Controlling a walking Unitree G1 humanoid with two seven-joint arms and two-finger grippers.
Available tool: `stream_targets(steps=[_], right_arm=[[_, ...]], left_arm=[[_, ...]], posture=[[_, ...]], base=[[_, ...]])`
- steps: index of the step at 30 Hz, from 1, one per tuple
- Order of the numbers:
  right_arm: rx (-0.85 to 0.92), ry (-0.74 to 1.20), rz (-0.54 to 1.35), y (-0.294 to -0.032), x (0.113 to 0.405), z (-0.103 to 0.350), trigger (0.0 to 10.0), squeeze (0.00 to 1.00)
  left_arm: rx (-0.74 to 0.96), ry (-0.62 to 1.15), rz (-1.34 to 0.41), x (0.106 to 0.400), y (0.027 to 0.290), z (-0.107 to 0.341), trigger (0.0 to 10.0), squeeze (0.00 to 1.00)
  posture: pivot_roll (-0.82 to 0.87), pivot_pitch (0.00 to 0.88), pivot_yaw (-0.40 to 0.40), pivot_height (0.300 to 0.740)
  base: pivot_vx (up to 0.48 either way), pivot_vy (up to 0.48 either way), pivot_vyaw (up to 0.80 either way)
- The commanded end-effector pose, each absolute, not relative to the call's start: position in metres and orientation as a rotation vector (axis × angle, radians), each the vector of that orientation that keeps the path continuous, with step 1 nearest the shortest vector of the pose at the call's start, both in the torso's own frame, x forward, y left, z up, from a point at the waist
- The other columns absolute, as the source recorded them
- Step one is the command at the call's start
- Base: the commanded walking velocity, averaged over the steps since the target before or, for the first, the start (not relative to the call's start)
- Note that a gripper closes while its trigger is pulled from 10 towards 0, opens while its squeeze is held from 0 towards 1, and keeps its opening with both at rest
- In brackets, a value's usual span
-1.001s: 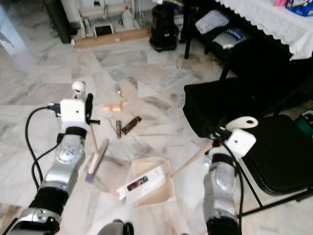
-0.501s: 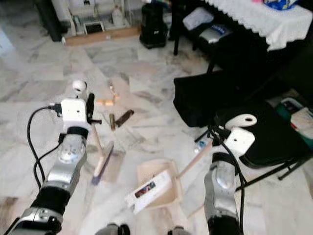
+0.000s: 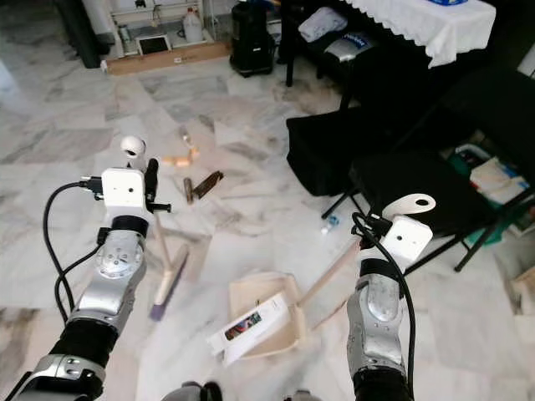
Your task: Sweep floor
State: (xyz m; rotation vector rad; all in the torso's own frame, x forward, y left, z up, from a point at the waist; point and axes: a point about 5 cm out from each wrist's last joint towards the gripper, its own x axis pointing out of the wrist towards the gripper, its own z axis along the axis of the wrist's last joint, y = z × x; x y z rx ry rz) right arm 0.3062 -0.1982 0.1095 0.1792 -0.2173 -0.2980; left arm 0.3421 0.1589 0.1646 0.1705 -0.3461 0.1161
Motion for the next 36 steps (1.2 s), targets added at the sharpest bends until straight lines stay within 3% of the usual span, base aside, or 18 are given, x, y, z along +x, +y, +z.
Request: stream_targets(steps=[1, 7, 23, 36], right_arm=[[0.201, -0.262, -0.305, -0.2003, 0.3066, 0.1184, 10.0, 0.00], [0.199, -0.264, -0.304, -0.2003, 0.3074, 0.1193, 10.0, 0.00], [0.183, -0.255, -0.297, -0.1973, 0.3072, 0.1172, 10.0, 0.00], [0.184, -0.253, -0.288, -0.1952, 0.3073, 0.1167, 10.0, 0.00]], left_arm=[[0.183, -0.388, 0.100, 0.3428, 0.1538, 0.1728, 10.0, 0.00], [0.182, -0.389, 0.105, 0.3431, 0.1542, 0.1728, 10.0, 0.00], [0.190, -0.368, 0.123, 0.3427, 0.1575, 0.1689, 10.0, 0.00], [0.201, -0.359, 0.131, 0.3429, 0.1596, 0.1682, 10.0, 0.00]], posture=[[-0.07, 0.115, 0.021, 0.740], [-0.07, 0.109, 0.017, 0.740], [-0.07, 0.084, 0.022, 0.740], [-0.06, 0.095, 0.022, 0.740]], base=[[-0.285, 0.000, 0.00], [-0.289, 0.000, 0.00], [0.000, 0.000, 0.00], [0.000, 0.000, 0.80]])
